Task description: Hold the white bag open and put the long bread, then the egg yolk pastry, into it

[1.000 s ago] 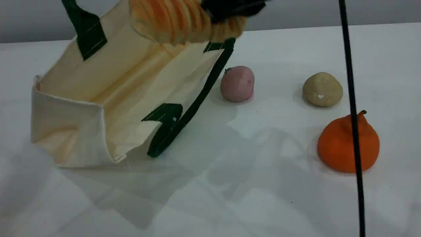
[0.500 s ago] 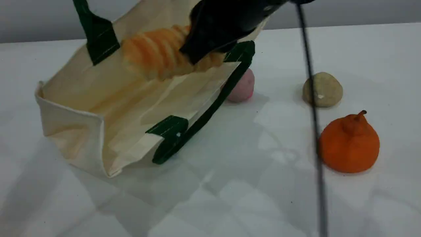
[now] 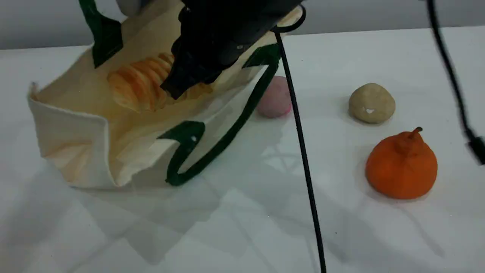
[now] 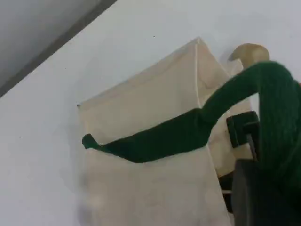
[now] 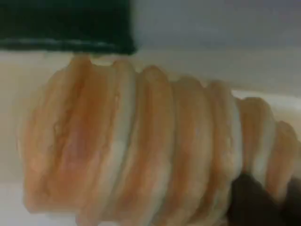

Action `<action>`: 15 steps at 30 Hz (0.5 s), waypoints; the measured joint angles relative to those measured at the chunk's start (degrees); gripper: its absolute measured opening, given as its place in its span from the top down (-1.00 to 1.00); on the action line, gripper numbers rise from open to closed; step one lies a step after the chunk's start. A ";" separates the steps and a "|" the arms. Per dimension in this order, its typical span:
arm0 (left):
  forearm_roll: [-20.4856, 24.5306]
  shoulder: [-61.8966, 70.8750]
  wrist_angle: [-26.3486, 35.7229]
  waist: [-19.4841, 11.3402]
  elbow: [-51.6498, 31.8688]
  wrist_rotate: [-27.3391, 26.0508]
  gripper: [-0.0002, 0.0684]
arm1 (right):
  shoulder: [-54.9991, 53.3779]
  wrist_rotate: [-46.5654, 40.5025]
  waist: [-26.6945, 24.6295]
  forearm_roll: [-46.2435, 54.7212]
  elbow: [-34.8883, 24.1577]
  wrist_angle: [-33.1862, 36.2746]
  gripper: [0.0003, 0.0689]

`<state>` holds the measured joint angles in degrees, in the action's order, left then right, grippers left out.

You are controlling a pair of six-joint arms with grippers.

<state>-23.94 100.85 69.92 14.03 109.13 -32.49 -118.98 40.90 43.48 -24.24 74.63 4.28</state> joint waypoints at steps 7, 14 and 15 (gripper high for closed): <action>0.06 0.00 0.05 0.00 0.00 0.00 0.79 | 0.10 -0.41 0.00 -3.55 0.07 -0.31 0.25; 2.17 0.00 0.11 -0.11 0.00 0.00 0.79 | 2.04 -0.41 -0.06 -6.04 0.07 3.00 -0.77; 2.37 0.00 0.11 -0.11 0.00 0.00 0.79 | 2.69 -0.41 -0.06 -6.04 0.07 3.66 -0.82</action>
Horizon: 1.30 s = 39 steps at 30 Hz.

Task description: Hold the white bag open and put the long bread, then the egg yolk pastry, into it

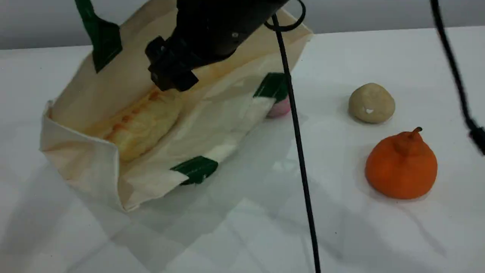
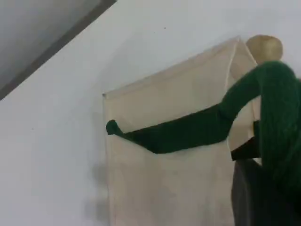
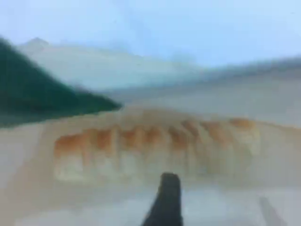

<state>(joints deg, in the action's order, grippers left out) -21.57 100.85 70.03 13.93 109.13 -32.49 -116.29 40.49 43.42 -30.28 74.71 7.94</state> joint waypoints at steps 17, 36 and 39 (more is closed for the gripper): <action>0.65 0.00 -0.04 -0.02 0.00 0.19 0.79 | 16.22 -7.12 -5.64 8.73 0.00 17.92 -0.69; 0.52 0.00 -0.04 -0.02 0.00 0.19 0.79 | 17.39 -30.12 -22.82 24.56 0.00 24.22 -0.68; 0.48 0.00 -0.04 -0.02 0.00 0.19 0.79 | 16.66 -32.54 -23.26 25.02 0.00 25.50 -0.68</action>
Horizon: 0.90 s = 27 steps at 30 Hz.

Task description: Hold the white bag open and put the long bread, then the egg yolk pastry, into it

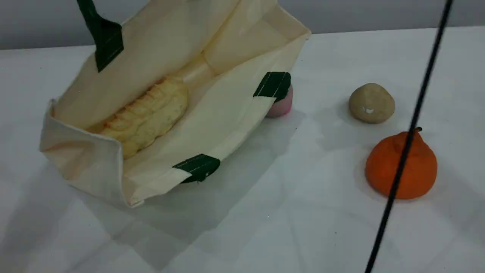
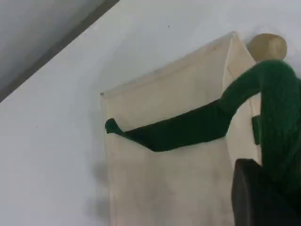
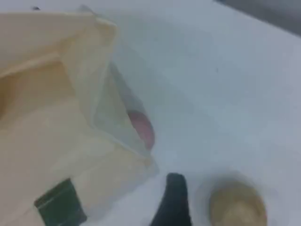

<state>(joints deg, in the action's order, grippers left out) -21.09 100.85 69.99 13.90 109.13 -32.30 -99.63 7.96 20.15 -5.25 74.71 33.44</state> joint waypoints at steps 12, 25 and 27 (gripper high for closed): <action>-0.24 0.00 0.00 0.00 0.00 0.00 0.79 | -13.66 -7.17 -0.76 5.25 0.00 -1.44 -0.68; -0.30 0.00 0.00 0.00 0.00 0.00 0.79 | -21.66 -14.13 -1.49 13.97 0.00 -4.02 -0.68; -0.30 0.00 0.00 0.00 0.00 0.00 0.79 | -22.57 -14.59 -1.97 14.47 0.00 -4.06 -0.68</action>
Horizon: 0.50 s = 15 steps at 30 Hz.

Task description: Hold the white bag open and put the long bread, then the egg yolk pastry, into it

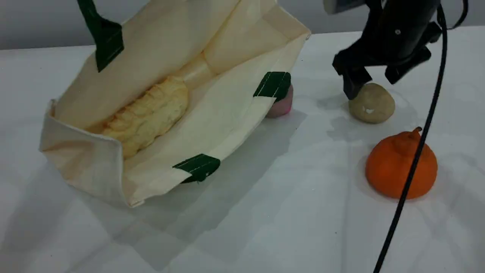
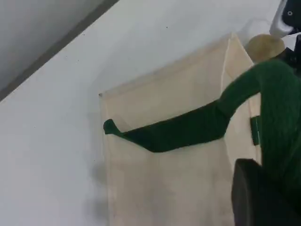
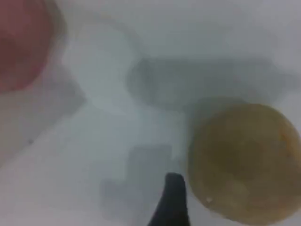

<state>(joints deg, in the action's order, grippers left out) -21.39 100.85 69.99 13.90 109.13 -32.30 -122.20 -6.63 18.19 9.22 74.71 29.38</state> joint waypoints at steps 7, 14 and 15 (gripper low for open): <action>-0.02 0.00 0.00 0.00 0.00 0.00 0.79 | -0.97 -0.83 -0.66 0.11 0.00 -1.42 -0.66; -0.02 0.00 0.00 0.00 0.00 0.00 0.79 | -1.99 -0.83 -0.61 0.05 0.00 -2.18 -0.39; -0.02 0.00 0.00 0.00 0.00 0.00 0.79 | -1.99 -0.83 -0.61 0.05 0.00 -2.29 -0.33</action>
<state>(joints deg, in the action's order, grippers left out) -21.41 100.85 69.99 13.90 109.13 -32.30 -124.20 -7.46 17.58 9.27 74.71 27.09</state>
